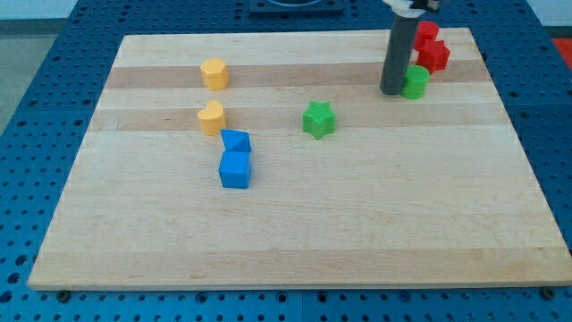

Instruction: Slide the green star closer to the green circle

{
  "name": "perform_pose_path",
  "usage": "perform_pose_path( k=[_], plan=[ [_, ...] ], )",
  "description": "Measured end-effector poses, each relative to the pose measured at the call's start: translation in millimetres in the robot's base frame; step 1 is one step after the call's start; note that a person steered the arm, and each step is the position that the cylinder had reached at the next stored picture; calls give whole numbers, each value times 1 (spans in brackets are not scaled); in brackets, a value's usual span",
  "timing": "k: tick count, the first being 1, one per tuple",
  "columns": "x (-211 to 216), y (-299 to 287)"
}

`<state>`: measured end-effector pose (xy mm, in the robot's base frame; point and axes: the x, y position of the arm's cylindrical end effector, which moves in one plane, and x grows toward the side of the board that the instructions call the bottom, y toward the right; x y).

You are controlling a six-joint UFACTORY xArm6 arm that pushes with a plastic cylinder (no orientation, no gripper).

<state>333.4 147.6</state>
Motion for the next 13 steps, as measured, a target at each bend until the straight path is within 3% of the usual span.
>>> perform_pose_path(
  k=[4,6,8,10,12,13],
  plan=[
    [0,21],
    [1,-78],
    [31,-167],
    [62,-155],
    [81,-91],
    [110,-68]
  ],
)
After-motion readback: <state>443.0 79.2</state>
